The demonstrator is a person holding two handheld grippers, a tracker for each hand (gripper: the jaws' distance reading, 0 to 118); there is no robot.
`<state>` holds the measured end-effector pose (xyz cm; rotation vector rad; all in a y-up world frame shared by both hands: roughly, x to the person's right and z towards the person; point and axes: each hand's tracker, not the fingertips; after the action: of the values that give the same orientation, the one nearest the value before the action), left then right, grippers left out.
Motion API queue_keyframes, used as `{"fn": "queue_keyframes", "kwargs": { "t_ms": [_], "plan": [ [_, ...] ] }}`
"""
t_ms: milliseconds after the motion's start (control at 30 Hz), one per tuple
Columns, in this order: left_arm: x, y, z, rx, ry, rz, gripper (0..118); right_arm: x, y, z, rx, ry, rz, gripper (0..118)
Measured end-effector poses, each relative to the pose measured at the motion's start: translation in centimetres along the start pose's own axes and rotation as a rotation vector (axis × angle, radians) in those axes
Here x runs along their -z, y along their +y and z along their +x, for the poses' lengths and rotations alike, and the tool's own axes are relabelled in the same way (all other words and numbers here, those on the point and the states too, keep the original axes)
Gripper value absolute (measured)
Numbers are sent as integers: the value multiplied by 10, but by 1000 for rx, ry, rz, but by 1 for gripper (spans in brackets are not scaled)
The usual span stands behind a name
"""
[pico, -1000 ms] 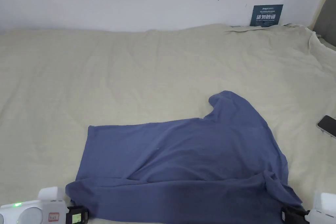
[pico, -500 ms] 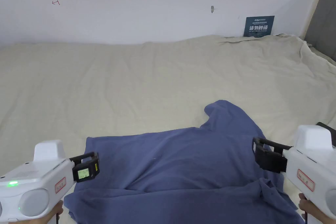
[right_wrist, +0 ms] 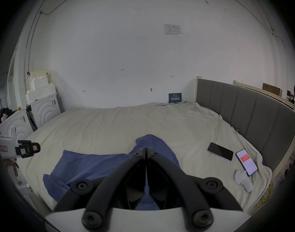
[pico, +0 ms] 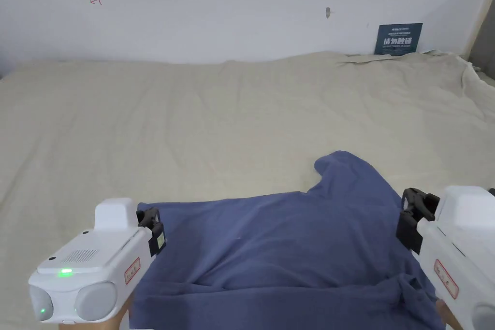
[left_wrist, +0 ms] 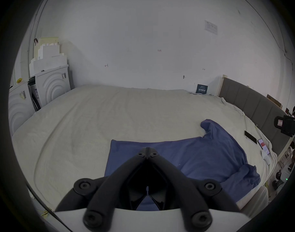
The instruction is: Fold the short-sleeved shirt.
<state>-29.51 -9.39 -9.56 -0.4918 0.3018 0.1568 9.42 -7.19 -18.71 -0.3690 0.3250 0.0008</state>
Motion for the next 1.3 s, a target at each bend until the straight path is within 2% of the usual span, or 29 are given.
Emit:
{"fn": "queue_keyframes", "kwargs": {
  "t_ms": [167,300,367,433,467,500,567,600,633,767,833,900,1000,1133,1167,1233,1300],
  "plan": [
    [38,19,-19,8,10,-59,0,17,3,4,17,2,-22,0],
    [86,39,-46,-42,25,-117,0,33,5,7,26,5,-41,0],
    [115,47,-58,-54,40,-198,1,42,5,8,21,-1,-51,0],
    [146,52,-71,-66,62,-271,17,50,5,10,17,-6,-62,0],
    [159,53,-77,-70,69,-299,31,53,4,11,20,-8,-69,0],
    [173,53,-82,-63,77,-319,58,57,3,12,23,-10,-76,0],
    [199,48,-91,-69,102,-393,95,65,0,15,30,-13,-92,0],
    [214,45,-94,-68,126,-445,106,69,-2,17,32,-18,-101,0],
    [226,42,-97,-57,144,-482,107,73,-4,19,33,-22,-112,0],
    [259,27,-106,-6,158,-533,106,83,-12,26,48,-38,-146,0],
    [266,23,-107,-11,159,-555,99,87,-16,28,46,-48,-161,0],
    [272,20,-106,-21,141,-563,79,90,-19,30,44,-54,-175,0],
    [280,17,-101,-27,118,-596,57,95,-22,34,45,-57,-196,0],
    [282,15,-94,-29,119,-605,50,100,-22,41,43,-60,-219,0],
    [279,17,-94,-28,99,-591,42,102,-22,44,47,-59,-226,0],
    [273,20,-94,-53,49,-574,3,109,-21,50,54,-49,-237,0],
    [267,23,-90,-64,34,-565,2,124,-17,58,62,-32,-254,0]
  ]
}}
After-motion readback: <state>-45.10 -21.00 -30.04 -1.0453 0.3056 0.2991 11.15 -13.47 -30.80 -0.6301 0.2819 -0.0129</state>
